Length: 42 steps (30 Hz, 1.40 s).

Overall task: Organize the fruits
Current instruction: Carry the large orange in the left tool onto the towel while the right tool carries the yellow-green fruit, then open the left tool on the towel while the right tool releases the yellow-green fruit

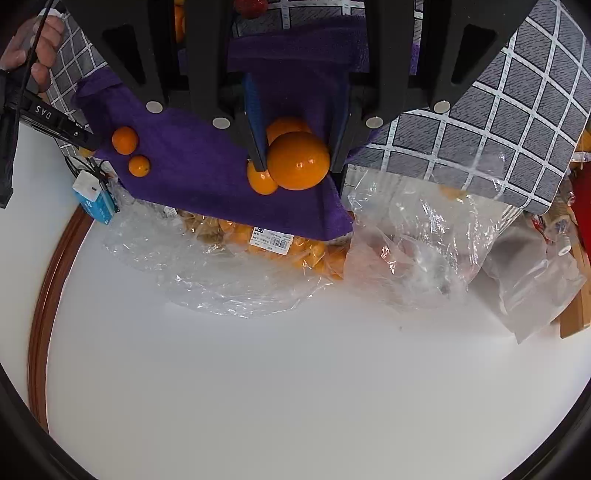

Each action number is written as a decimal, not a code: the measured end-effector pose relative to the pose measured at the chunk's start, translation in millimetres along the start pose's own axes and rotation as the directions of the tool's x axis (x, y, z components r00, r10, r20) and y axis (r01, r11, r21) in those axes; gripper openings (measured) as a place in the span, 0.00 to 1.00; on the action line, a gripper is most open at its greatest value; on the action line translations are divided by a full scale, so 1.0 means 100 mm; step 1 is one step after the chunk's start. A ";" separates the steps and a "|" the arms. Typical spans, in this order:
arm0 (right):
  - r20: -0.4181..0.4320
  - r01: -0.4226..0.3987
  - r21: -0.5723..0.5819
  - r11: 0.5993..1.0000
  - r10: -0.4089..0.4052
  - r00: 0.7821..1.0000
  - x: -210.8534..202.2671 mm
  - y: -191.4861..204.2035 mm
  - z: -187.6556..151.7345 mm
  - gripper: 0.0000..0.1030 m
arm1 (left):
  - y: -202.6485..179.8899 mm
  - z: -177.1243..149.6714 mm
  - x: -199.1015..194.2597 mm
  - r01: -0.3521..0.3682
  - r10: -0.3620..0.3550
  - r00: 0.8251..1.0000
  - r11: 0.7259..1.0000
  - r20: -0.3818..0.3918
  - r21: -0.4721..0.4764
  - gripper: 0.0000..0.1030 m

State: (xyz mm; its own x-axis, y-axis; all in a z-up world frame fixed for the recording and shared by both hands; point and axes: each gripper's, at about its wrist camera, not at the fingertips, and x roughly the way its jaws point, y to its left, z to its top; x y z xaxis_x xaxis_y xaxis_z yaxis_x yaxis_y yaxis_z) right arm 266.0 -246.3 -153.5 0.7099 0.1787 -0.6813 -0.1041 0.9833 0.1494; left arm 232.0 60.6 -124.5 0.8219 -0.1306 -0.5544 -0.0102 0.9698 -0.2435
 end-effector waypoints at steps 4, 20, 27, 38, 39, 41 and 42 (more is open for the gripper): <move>-0.033 -0.022 0.028 0.999 0.023 0.999 0.08 -0.07 -0.05 0.26 | -0.04 -0.03 0.05 0.027 -0.027 0.999 1.000 -0.045 -0.009 0.31; -0.121 -0.005 0.002 1.000 0.005 0.993 0.29 0.01 -0.14 0.26 | -0.20 -0.22 0.33 -0.010 0.014 0.976 1.000 -0.218 0.021 0.31; -0.134 0.017 -0.021 1.000 -0.020 0.991 0.33 0.06 -0.16 0.26 | -0.20 -0.22 0.38 -0.057 0.069 0.969 0.997 -0.236 0.059 0.31; -0.140 0.026 -0.036 0.999 -0.030 0.990 0.35 0.08 -0.17 0.26 | -0.22 -0.23 0.41 -0.069 0.087 0.969 0.994 -0.229 0.085 0.31; -0.140 0.028 -0.040 0.999 -0.033 0.990 0.35 0.08 -0.18 0.26 | -0.22 -0.23 0.41 -0.071 0.090 0.969 0.993 -0.228 0.090 0.31; -0.139 0.032 -0.045 0.998 -0.038 0.989 0.35 0.09 -0.18 0.26 | -0.24 -0.23 0.42 -0.077 0.097 0.969 0.992 -0.227 0.098 0.31; -0.139 0.035 -0.046 0.998 -0.041 0.990 0.35 0.10 -0.18 0.26 | -0.24 -0.23 0.42 -0.079 0.100 0.969 0.992 -0.226 0.101 0.31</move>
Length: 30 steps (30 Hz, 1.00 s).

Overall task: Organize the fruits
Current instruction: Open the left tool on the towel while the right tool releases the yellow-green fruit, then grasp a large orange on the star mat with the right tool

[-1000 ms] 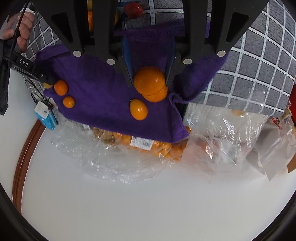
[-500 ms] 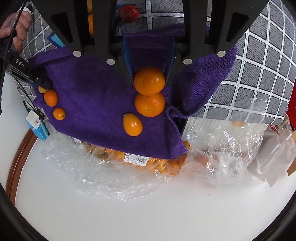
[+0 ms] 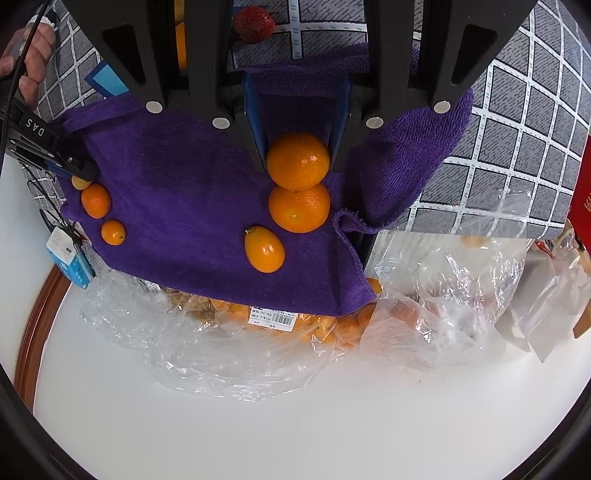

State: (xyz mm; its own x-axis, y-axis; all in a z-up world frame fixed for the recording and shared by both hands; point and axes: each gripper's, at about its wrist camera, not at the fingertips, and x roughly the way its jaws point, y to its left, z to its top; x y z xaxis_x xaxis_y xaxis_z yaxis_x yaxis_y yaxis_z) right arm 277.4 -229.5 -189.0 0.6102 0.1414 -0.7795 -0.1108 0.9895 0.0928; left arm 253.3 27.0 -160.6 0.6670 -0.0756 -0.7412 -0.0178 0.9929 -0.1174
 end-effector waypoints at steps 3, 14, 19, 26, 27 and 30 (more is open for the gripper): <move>0.001 0.006 -0.005 1.000 -0.006 1.000 0.00 0.01 0.00 0.26 | -0.02 0.00 0.01 -0.011 0.011 1.000 1.000 0.002 0.012 0.31; 0.057 0.016 -0.004 1.000 -0.015 0.998 -0.14 -0.01 0.01 0.45 | -0.03 0.00 0.03 -0.019 0.019 1.000 1.000 0.010 0.020 0.31; 0.080 0.060 0.009 0.998 -0.060 0.995 -0.23 -0.02 0.01 0.51 | 0.01 0.01 -0.02 0.022 -0.022 1.000 1.000 0.022 -0.011 0.45; 0.154 0.063 0.017 0.998 -0.065 0.986 -0.42 0.03 0.04 0.51 | 0.07 0.06 -0.19 0.049 -0.045 0.996 0.998 0.081 -0.043 0.55; 0.168 0.064 0.016 0.998 -0.066 0.984 -0.46 0.04 0.04 0.51 | 0.08 0.06 -0.21 0.051 -0.047 0.995 0.998 0.089 -0.044 0.55; 0.178 0.082 0.026 0.996 -0.085 0.980 -0.56 0.09 0.03 0.51 | 0.09 0.08 -0.28 0.035 -0.030 0.993 0.998 0.110 -0.045 0.55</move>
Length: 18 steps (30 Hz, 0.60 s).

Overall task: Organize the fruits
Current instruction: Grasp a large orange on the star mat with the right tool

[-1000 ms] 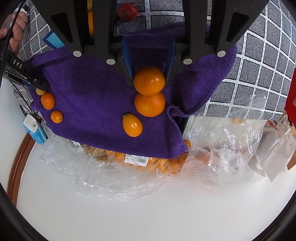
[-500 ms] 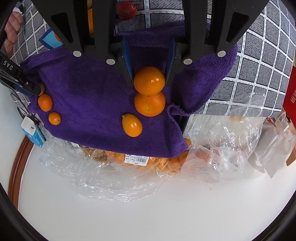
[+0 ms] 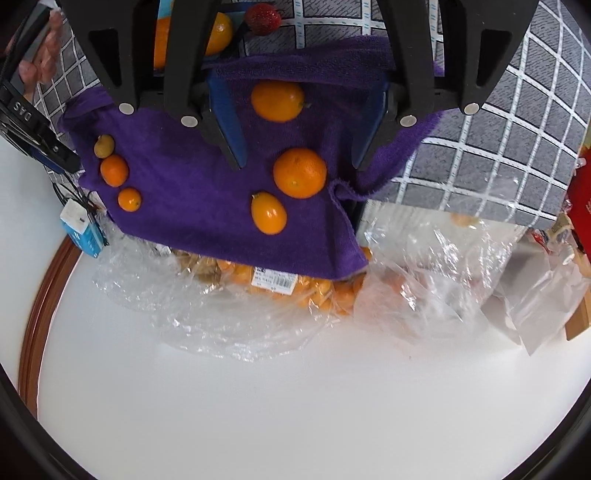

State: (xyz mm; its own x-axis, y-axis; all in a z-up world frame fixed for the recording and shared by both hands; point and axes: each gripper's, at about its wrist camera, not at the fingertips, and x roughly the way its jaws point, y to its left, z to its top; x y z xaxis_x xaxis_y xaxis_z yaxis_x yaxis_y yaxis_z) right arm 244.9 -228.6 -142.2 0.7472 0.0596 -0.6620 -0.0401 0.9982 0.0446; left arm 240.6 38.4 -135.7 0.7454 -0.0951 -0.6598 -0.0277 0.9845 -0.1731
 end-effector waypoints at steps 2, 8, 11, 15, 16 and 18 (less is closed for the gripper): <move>-0.002 0.023 -0.002 1.000 -0.023 1.000 -0.07 0.02 -0.01 0.51 | -0.01 0.02 -0.03 -0.006 0.006 1.000 1.000 0.009 0.004 0.55; -0.025 0.035 0.012 0.999 -0.035 0.999 -0.34 0.09 -0.10 0.51 | -0.11 0.04 -0.16 0.017 -0.019 0.999 0.999 0.044 0.040 0.55; -0.052 0.017 -0.009 1.000 -0.017 0.998 -0.42 0.18 -0.16 0.51 | -0.17 0.07 -0.34 0.015 -0.021 0.996 0.998 0.082 0.064 0.55; -0.065 0.006 -0.036 0.999 -0.009 0.998 -0.50 0.35 -0.28 0.57 | -0.13 0.03 -0.54 0.010 -0.014 0.998 0.998 0.062 0.070 0.55; -0.067 -0.010 -0.040 0.999 0.007 0.998 -0.50 0.39 -0.32 0.57 | -0.10 0.01 -0.56 0.001 -0.006 0.998 0.997 0.058 0.077 0.55; -0.078 -0.034 -0.063 0.997 0.029 0.997 -0.49 0.50 -0.39 0.57 | 0.04 -0.09 -0.62 -0.034 0.030 0.999 0.997 0.045 0.076 0.55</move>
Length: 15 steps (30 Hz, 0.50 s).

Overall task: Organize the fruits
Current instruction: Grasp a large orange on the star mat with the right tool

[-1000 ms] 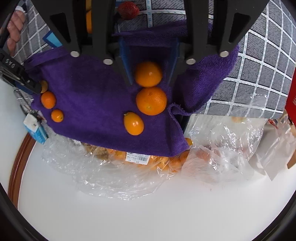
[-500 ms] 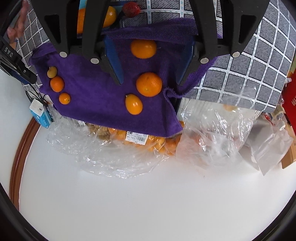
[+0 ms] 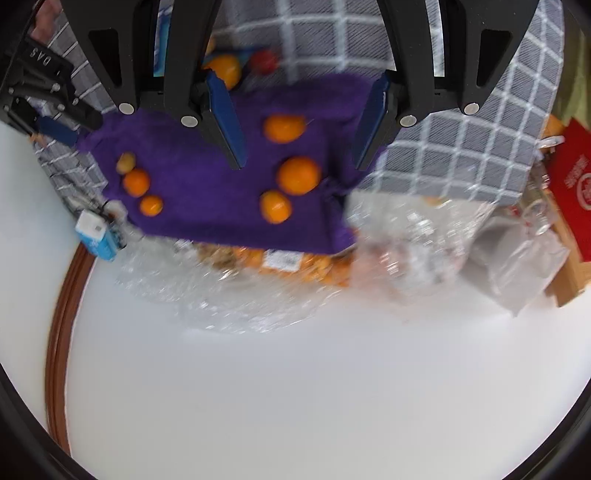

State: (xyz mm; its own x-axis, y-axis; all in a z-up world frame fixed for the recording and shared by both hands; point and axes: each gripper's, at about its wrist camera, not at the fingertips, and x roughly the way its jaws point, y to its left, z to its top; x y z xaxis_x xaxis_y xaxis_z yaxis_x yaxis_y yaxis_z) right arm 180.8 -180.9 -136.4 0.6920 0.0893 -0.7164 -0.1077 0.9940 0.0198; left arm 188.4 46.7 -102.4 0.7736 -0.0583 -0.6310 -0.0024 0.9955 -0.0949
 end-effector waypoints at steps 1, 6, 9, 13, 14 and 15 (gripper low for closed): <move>-0.003 -0.006 -0.012 1.000 0.006 1.000 0.01 0.05 -0.02 0.57 | 0.07 -0.05 -0.02 -0.009 0.009 1.000 1.000 -0.010 -0.011 0.55; -0.039 -0.085 -0.051 0.995 0.083 0.996 0.13 0.35 -0.14 0.57 | 0.54 -0.42 -0.05 -0.061 0.051 0.994 0.992 -0.092 -0.114 0.55; -0.045 -0.115 -0.085 0.990 0.112 0.993 0.18 0.52 -0.18 0.57 | 0.65 -0.59 -0.03 -0.093 0.080 0.990 0.989 -0.113 -0.115 0.55; -0.074 -0.125 -0.111 0.986 0.118 0.990 0.32 0.68 -0.20 0.57 | 0.71 -0.72 0.05 -0.096 0.077 0.987 0.987 -0.143 -0.129 0.55; -0.082 -0.121 -0.112 0.986 0.112 0.990 0.35 0.70 -0.20 0.57 | 0.71 -0.73 0.06 -0.104 0.084 0.985 0.987 -0.149 -0.126 0.55; -0.095 -0.117 -0.111 0.987 0.107 0.990 0.40 0.72 -0.21 0.57 | 0.71 -0.74 0.07 -0.114 0.096 0.984 0.986 -0.148 -0.122 0.55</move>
State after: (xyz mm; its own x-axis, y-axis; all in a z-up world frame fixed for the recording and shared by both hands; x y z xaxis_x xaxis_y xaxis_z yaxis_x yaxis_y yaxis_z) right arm 185.9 -107.4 -178.0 0.6054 0.1885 -0.7733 -0.2663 0.9635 0.0264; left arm 146.9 111.3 -170.1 0.6671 0.0268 -0.7445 -0.1678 0.9791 -0.1151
